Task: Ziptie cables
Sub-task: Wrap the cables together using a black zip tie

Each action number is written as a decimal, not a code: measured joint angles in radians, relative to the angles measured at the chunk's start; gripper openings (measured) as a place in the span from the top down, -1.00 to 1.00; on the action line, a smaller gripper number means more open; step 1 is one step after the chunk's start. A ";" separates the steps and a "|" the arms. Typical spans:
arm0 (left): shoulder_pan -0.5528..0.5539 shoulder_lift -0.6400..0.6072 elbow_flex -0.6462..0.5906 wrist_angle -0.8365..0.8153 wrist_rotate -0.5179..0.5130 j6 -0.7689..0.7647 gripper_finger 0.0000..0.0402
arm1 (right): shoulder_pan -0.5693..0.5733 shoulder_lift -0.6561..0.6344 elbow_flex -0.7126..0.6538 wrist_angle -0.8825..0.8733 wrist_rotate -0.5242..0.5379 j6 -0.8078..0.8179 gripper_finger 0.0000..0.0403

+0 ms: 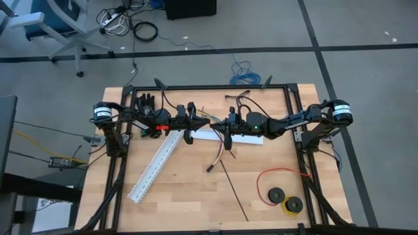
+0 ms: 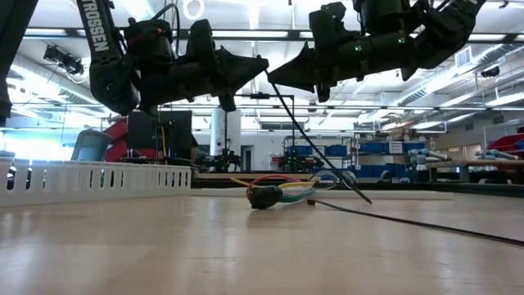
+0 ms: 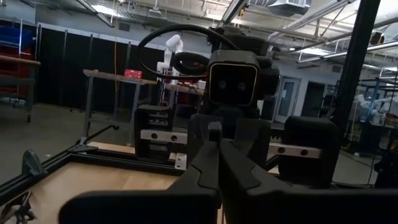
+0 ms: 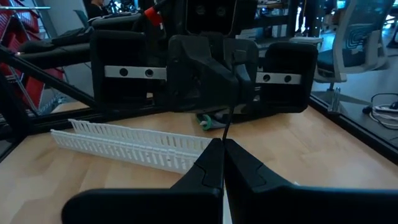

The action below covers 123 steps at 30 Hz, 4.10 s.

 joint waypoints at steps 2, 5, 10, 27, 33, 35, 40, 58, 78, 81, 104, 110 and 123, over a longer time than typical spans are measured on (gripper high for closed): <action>0.005 0.000 0.000 0.000 0.001 0.001 0.98 | 0.000 0.000 0.000 0.000 0.000 0.000 1.00; 0.020 0.000 0.000 -0.002 0.008 -0.002 0.99 | 0.000 0.000 0.000 -0.003 0.008 -0.024 1.00; 0.061 0.000 0.000 -0.006 0.028 -0.076 0.99 | 0.003 0.000 0.000 -0.009 0.043 -0.071 0.87; 0.225 0.000 0.004 -0.246 0.211 -0.340 1.00 | 0.123 0.000 0.000 -0.138 0.323 -0.706 0.42; 0.264 0.000 0.044 -0.298 0.274 -0.397 1.00 | 0.130 0.000 0.001 -0.243 0.378 -0.827 0.45; 0.269 0.000 0.061 -0.302 0.291 -0.420 1.00 | 0.131 0.000 0.001 -0.282 0.378 -0.859 0.45; 0.274 0.000 0.103 -0.318 0.312 -0.480 1.00 | 0.155 0.000 0.001 -0.308 0.382 -0.986 0.46; 0.272 0.000 0.210 -0.352 0.325 -0.602 1.00 | 0.221 0.000 0.001 -0.444 0.424 -1.419 0.46; 0.215 0.000 0.211 -0.410 0.241 -0.606 1.00 | 0.284 0.258 0.001 -0.286 0.555 -1.670 0.46; 0.214 0.000 0.211 -0.429 0.234 -0.603 1.00 | 0.301 0.273 0.002 -0.265 0.591 -1.669 0.46; 0.236 0.000 0.210 -0.508 0.213 -0.570 1.00 | 0.329 0.235 0.000 -0.290 0.453 -1.331 0.95; 0.215 0.000 0.210 -0.506 0.210 -0.549 1.00 | 0.315 0.235 0.000 -0.267 0.433 -1.252 1.00; 0.097 0.000 0.210 -0.513 0.104 -0.222 1.00 | 0.222 0.211 0.000 -0.267 0.411 -0.533 1.00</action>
